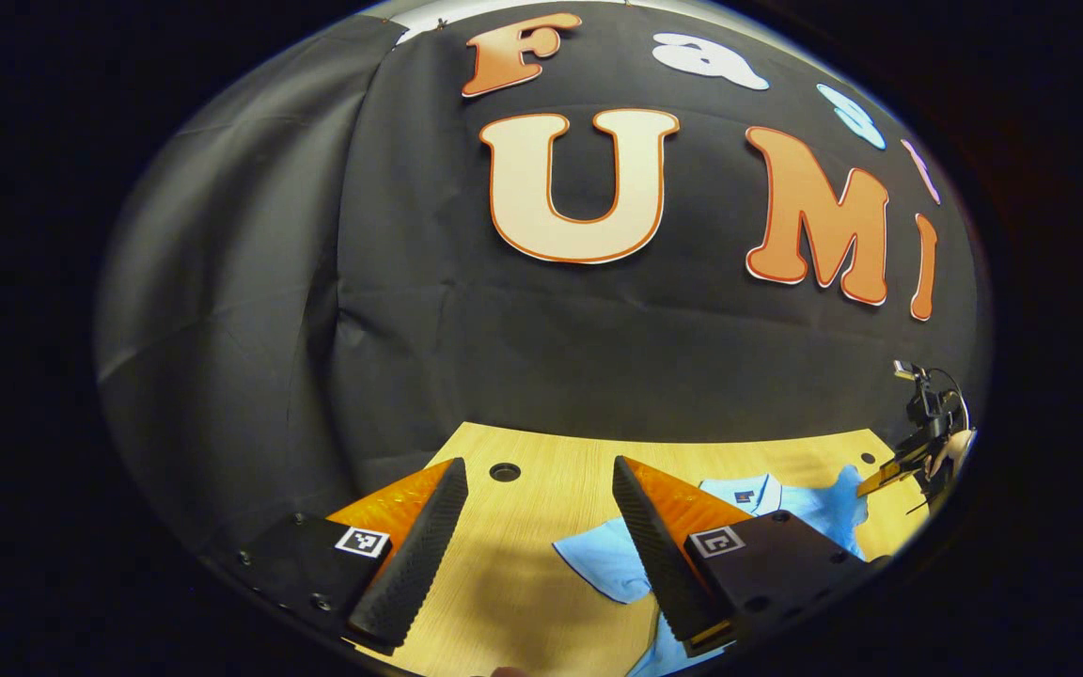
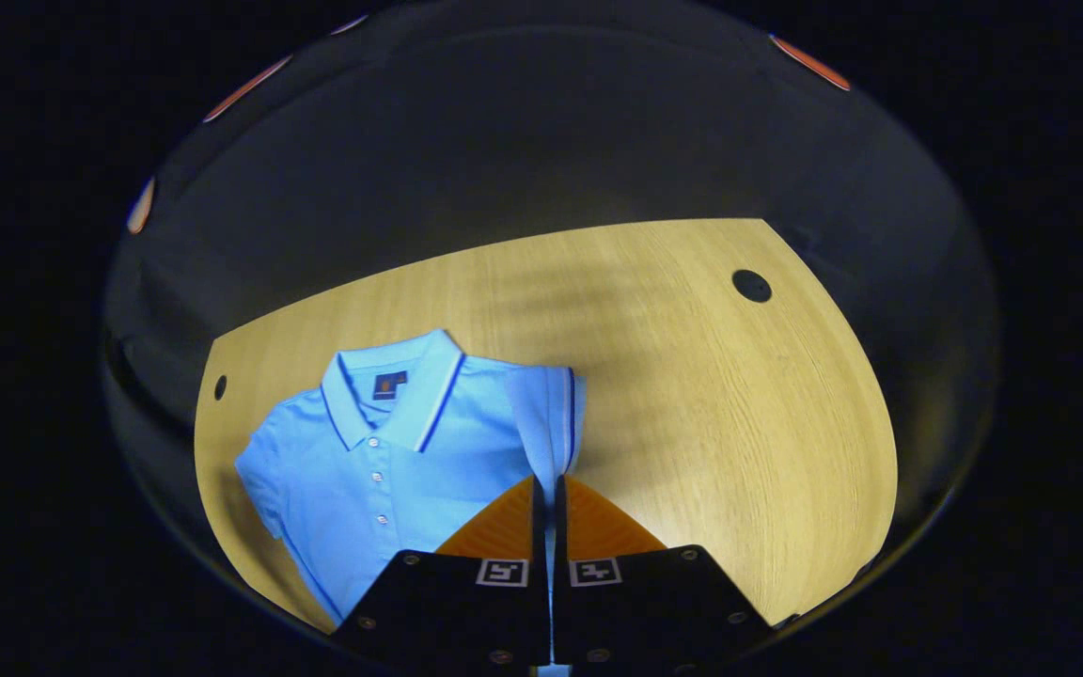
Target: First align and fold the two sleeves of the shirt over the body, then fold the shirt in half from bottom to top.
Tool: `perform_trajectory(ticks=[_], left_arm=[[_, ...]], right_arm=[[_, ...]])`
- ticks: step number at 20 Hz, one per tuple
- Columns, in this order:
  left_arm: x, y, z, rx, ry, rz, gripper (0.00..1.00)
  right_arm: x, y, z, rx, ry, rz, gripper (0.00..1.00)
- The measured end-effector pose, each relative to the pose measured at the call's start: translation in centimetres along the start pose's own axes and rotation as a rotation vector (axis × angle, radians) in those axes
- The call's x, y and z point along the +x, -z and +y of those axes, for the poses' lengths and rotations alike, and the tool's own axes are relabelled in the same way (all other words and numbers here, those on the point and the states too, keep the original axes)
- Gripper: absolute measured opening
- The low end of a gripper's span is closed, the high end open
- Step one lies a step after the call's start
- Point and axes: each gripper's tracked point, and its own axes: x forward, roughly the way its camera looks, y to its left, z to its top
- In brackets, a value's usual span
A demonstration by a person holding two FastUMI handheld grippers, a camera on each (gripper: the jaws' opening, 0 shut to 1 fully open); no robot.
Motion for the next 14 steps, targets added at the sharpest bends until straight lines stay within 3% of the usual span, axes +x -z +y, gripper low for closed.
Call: perform_trajectory(ticks=[7, 11, 12, 14], left_arm=[[-0.4, 1.2, 2.0, -0.007, -0.025, 0.017, 1.0], [0.2, 2.0, 2.2, -0.03, -0.029, 0.036, 1.0], [0.5, 2.1, 2.1, -0.036, -0.024, 0.04, 1.0], [1.2, 2.5, 1.5, -0.036, -0.014, 0.056, 1.0]], right_arm=[[0.1, 1.8, 8.4, -0.138, -0.147, 0.005, 0.04], [-0.5, 3.4, 12.0, -0.138, -0.274, 0.056, 0.22], [-0.5, 3.4, 12.0, -0.147, -0.273, 0.049, 0.35], [-0.4, 2.7, 10.9, -0.175, -0.242, 0.013, 0.52]])
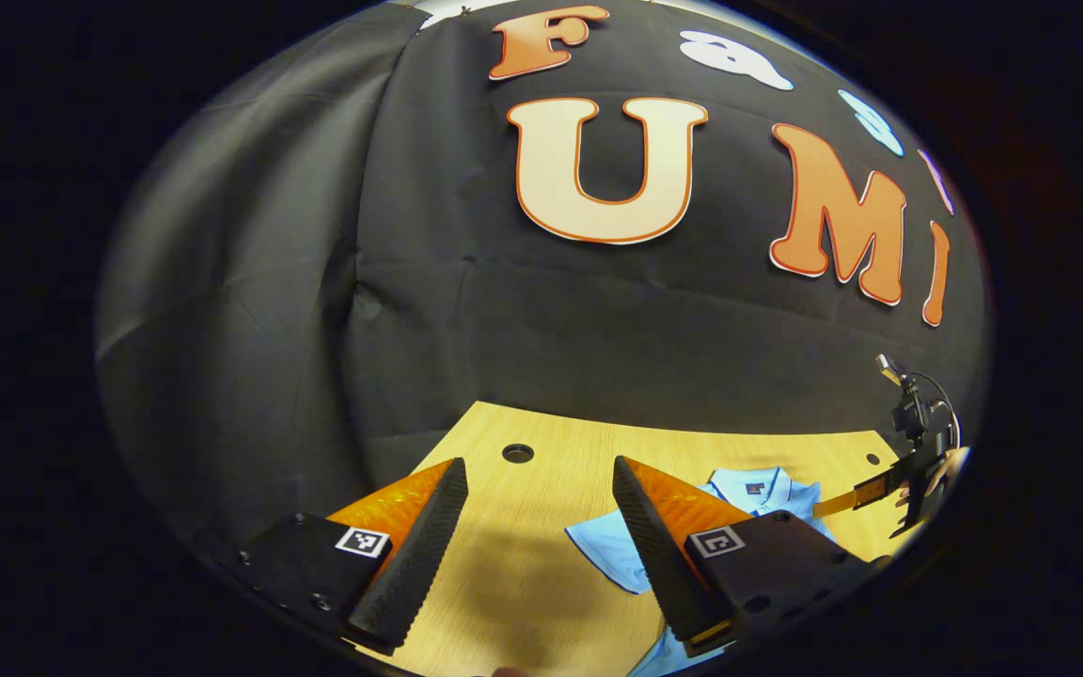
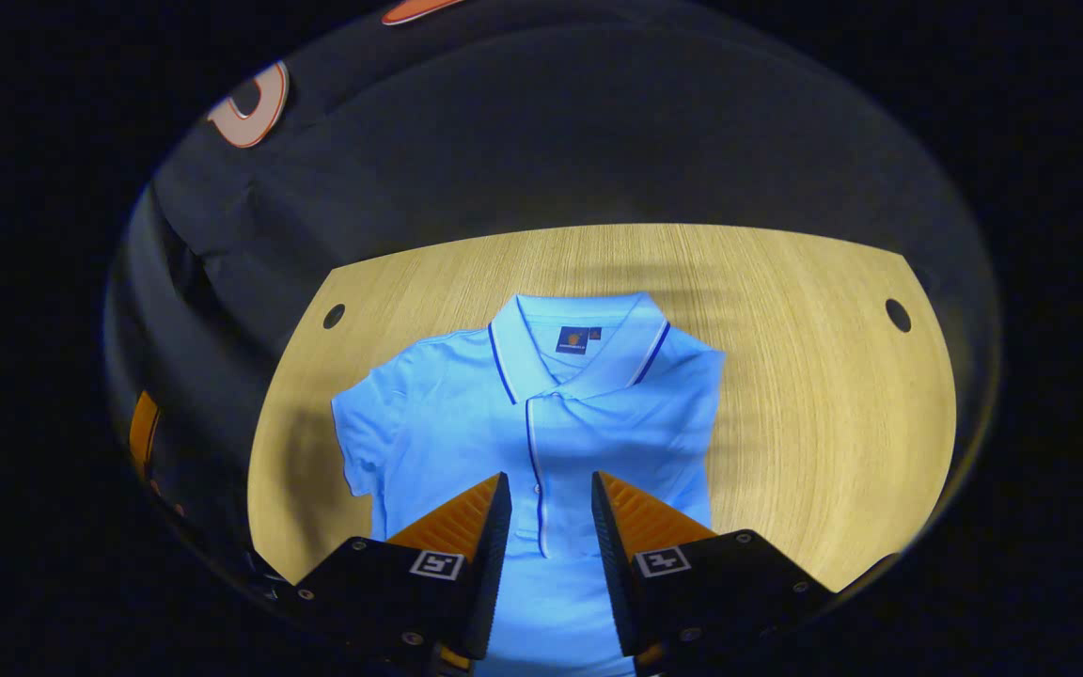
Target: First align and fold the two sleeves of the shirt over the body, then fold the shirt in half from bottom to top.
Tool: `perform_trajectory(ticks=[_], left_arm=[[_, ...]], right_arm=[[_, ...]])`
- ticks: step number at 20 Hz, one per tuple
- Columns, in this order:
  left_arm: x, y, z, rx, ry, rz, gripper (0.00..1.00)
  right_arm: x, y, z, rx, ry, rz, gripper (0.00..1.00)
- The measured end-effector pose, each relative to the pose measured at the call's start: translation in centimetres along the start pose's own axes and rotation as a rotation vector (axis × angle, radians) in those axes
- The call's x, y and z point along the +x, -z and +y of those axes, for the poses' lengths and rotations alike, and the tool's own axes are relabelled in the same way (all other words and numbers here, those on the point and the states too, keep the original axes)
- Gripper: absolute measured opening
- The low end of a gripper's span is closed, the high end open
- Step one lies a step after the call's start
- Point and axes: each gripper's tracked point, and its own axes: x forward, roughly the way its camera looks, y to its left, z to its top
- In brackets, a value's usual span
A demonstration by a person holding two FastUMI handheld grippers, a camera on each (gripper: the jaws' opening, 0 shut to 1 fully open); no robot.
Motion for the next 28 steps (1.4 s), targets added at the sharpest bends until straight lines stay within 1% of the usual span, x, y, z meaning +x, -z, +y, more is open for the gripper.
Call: perform_trajectory(ticks=[1, 2, 3, 4, 5, 6, 10, 13, 15, 17, 18, 19, 23, 25, 28], left_arm=[[0.4, 0.2, -0.4, 0.002, 0.007, 0.008, 1.0], [0.8, 0.4, -0.8, 0.002, 0.014, 0.016, 1.0], [1.1, 0.6, -1.2, 0.001, 0.019, 0.026, 1.0], [1.4, 0.7, -1.5, -0.002, 0.027, 0.032, 1.0], [1.8, 1.0, -1.9, -0.001, 0.038, 0.042, 1.0], [2.1, 1.2, -2.4, 0.002, 0.047, 0.057, 1.0], [4.2, 3.5, -3.1, 0.027, 0.048, 0.171, 1.0], [6.3, 4.5, -3.7, 0.018, 0.065, 0.242, 1.0], [7.5, 5.7, -4.1, -0.011, 0.078, 0.329, 1.0], [8.7, 7.1, -4.2, -0.046, 0.088, 0.444, 1.0], [9.3, 8.1, -4.5, -0.049, 0.087, 0.487, 0.99], [9.7, 9.1, -4.7, -0.055, 0.083, 0.533, 1.0], [11.0, 13.3, -6.5, -0.104, 0.085, 0.709, 1.0], [11.7, 15.4, -6.9, -0.121, 0.061, 0.784, 1.0], [12.7, 18.5, -6.8, -0.165, 0.002, 0.873, 1.0]], right_arm=[[-0.5, 0.0, -0.5, -0.006, 0.019, -0.004, 0.56], [-0.7, -0.2, -1.1, -0.006, 0.039, -0.013, 0.65], [-1.0, -0.6, -1.5, -0.009, 0.057, -0.031, 0.7], [-1.2, -0.9, -1.8, -0.017, 0.069, -0.046, 0.86], [-1.8, -1.0, -2.0, -0.023, 0.081, -0.059, 0.94], [-2.1, -1.2, -2.0, -0.032, 0.085, -0.071, 0.99], [-3.7, -1.2, -2.2, -0.057, 0.097, -0.1, 0.98], [-4.8, -0.8, -2.0, -0.062, 0.088, -0.101, 0.98], [-5.6, -0.8, -2.1, -0.061, 0.085, -0.106, 0.98], [-6.5, -0.7, -2.0, -0.052, 0.071, -0.109, 0.98], [-7.0, -0.5, -1.9, -0.047, 0.063, -0.108, 0.98], [-7.5, -0.5, -2.0, -0.042, 0.057, -0.11, 0.98], [-8.9, 0.4, -2.7, -0.025, 0.05, -0.102, 0.99], [-9.6, 0.9, -3.2, -0.01, 0.042, -0.097, 0.99], [-10.3, 1.9, -4.2, 0.011, 0.043, -0.094, 0.99]])
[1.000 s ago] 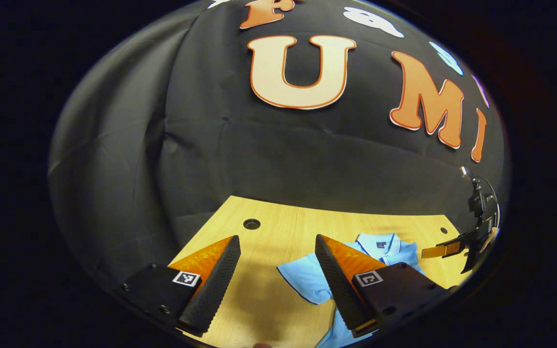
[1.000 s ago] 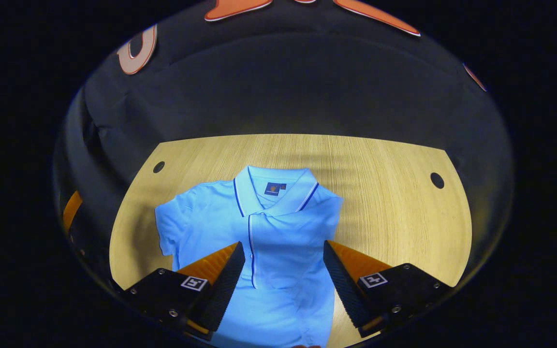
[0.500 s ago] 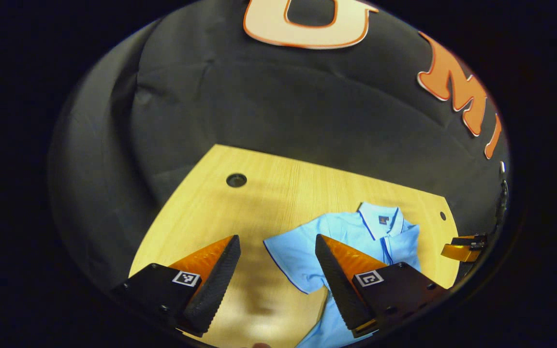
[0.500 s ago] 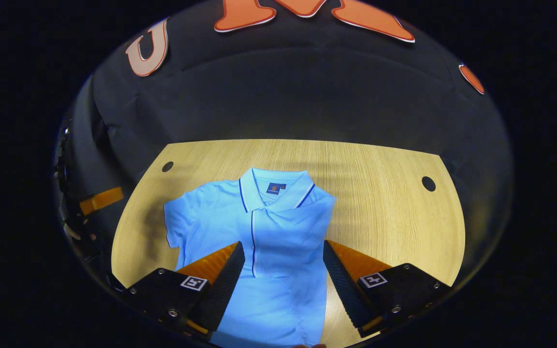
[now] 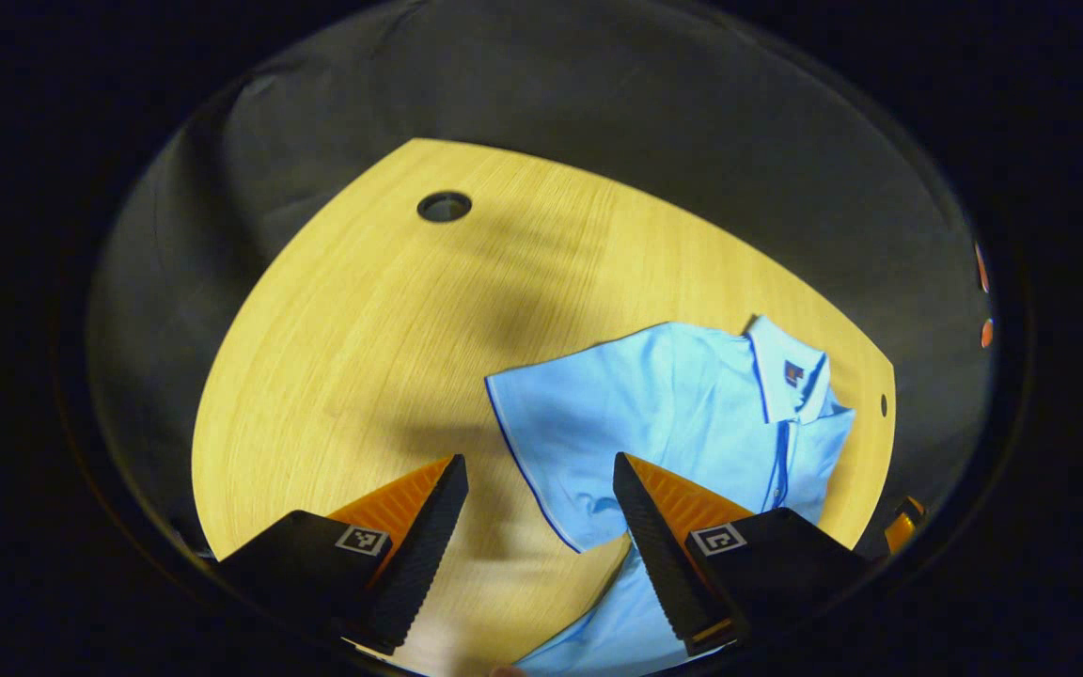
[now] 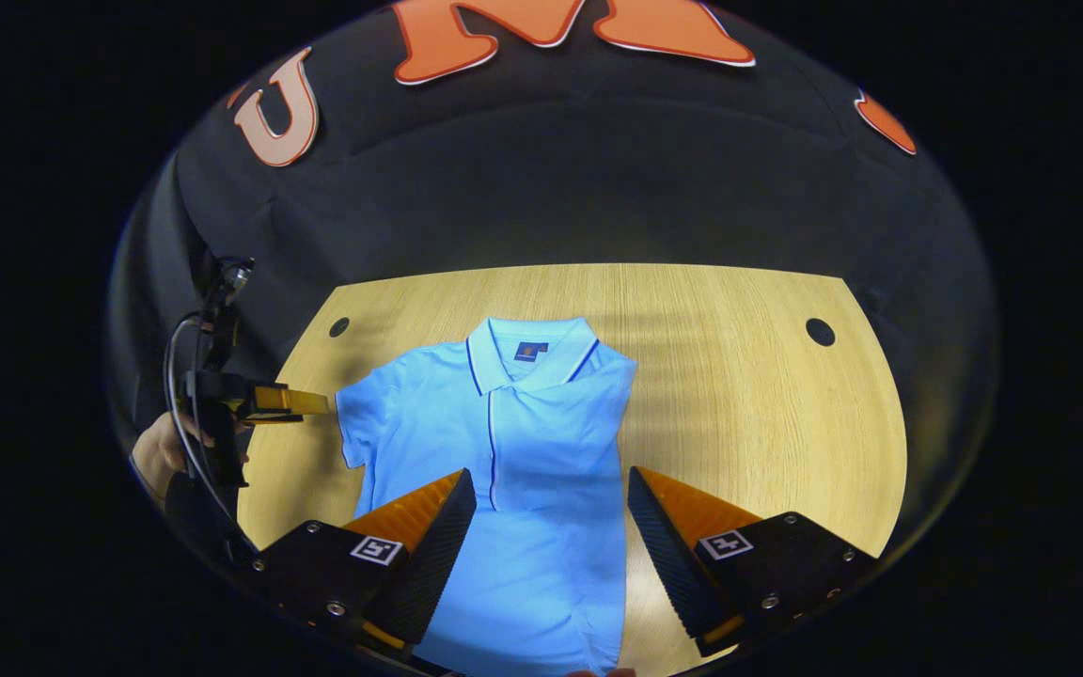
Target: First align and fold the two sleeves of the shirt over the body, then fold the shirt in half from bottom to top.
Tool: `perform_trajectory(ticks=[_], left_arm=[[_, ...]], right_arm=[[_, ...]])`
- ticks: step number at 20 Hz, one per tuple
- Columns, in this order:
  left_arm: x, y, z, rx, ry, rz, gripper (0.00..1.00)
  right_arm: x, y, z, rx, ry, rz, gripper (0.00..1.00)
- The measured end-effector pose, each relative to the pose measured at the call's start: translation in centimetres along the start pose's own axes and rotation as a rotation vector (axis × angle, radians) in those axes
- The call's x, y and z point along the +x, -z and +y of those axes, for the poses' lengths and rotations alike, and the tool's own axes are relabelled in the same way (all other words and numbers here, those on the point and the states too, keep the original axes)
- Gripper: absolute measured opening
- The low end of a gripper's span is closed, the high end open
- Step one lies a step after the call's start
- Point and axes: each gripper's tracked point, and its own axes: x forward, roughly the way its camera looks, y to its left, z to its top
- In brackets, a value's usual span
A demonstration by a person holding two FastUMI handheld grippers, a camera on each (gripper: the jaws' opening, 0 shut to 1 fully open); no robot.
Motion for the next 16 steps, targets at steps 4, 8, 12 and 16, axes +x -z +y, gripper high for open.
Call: perform_trajectory(ticks=[4, 8, 12, 16], left_arm=[[1.9, 0.4, 0.8, -0.022, -0.043, 0.038, 1.0], [3.1, 1.0, 1.3, -0.056, -0.07, 0.072, 1.0], [3.3, 0.9, 1.4, -0.026, -0.101, 0.078, 1.0], [3.6, 0.7, 1.3, -0.001, -0.167, 0.08, 0.9]], right_arm=[[-0.7, 1.2, -2.1, 0.023, 0.023, 0.011, 0.99], [-0.9, 2.4, -3.6, 0.054, 0.036, 0.029, 0.99], [-1.0, 3.2, -4.3, 0.067, 0.041, 0.037, 0.99], [-1.1, 4.0, -4.4, 0.075, 0.04, 0.044, 0.99]])
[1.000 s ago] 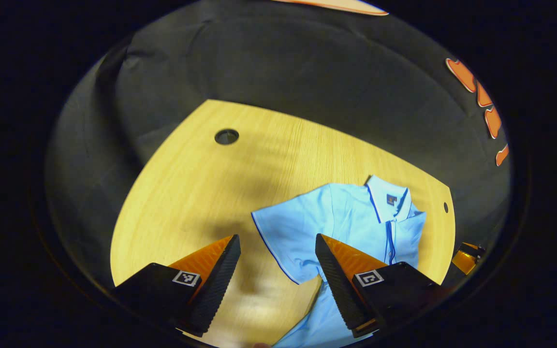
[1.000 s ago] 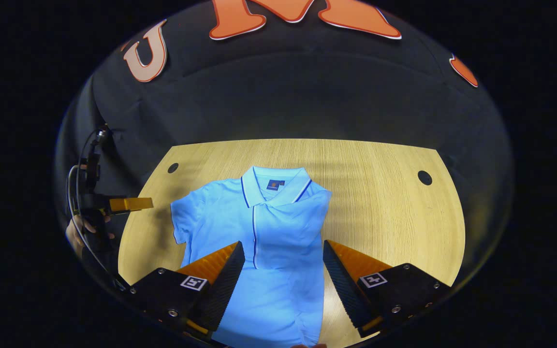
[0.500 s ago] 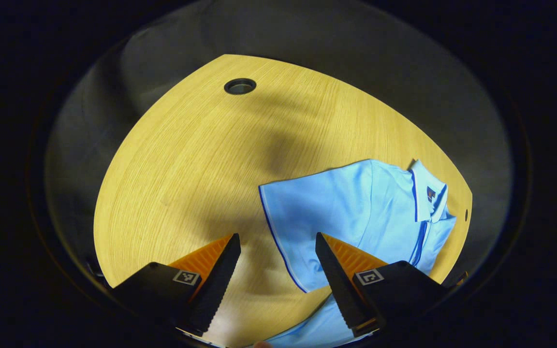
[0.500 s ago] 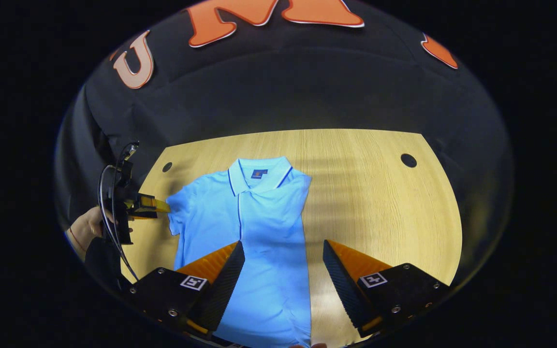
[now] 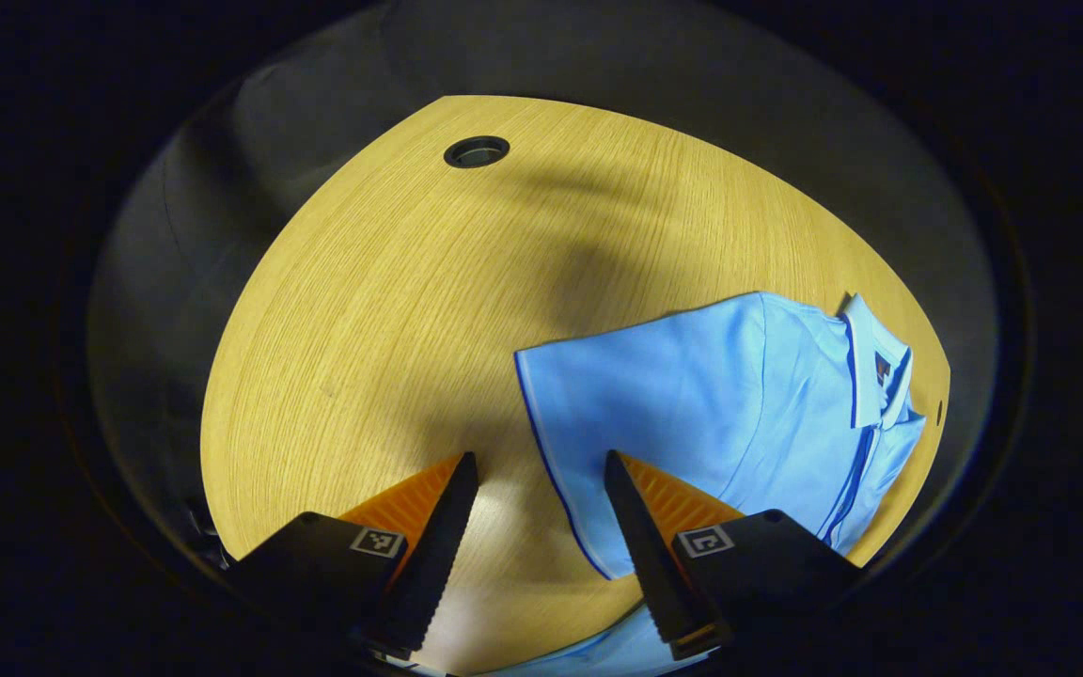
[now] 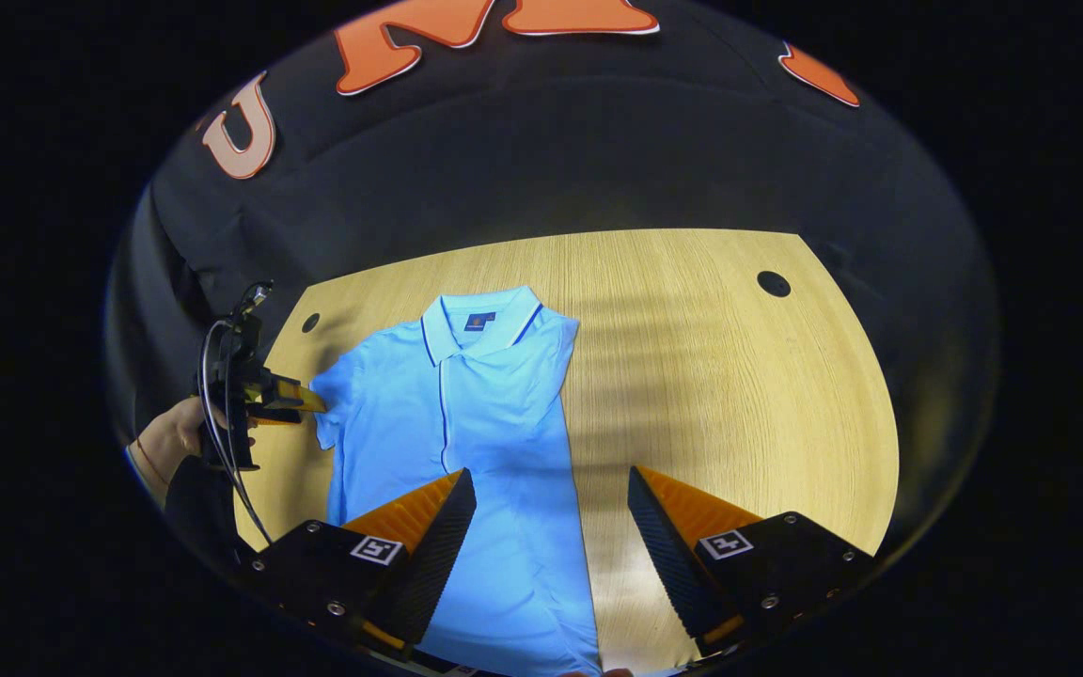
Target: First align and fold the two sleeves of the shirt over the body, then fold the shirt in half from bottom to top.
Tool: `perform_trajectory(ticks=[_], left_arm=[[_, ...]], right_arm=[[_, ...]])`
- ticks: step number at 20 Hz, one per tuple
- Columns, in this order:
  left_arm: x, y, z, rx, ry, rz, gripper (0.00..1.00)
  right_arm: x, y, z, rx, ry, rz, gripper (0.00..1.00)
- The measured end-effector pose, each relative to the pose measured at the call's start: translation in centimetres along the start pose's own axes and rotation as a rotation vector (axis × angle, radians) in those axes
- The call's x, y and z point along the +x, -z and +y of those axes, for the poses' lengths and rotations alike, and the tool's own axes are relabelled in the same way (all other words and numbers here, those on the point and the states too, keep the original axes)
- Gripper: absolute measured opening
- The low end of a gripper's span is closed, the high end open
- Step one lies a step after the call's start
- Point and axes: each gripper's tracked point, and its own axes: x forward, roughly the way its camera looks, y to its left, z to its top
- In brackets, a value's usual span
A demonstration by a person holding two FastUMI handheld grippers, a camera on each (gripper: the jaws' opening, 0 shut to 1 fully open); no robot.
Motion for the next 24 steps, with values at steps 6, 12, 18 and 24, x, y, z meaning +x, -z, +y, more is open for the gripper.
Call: perform_trajectory(ticks=[6, 12, 18, 24], left_arm=[[-0.2, 0.3, -2.5, 0.031, 0.015, -0.016, 0.3], [-1.8, -0.7, -3.2, 0.101, 0.056, -0.075, 0.06], [-6.7, -2.4, -6.9, 0.273, 0.063, -0.193, 0.06], [-8.9, -0.1, -15.3, 0.417, 0.155, -0.213, 0.06]], right_arm=[[-0.3, 0.8, -0.6, 0.008, 0.012, -0.003, 0.99], [-0.5, 0.6, -1.1, 0.023, 0.024, -0.031, 0.99], [-1.4, 0.2, -1.0, 0.044, 0.014, -0.061, 0.99], [-2.2, 0.4, -1.0, 0.031, 0.011, -0.084, 0.99]])
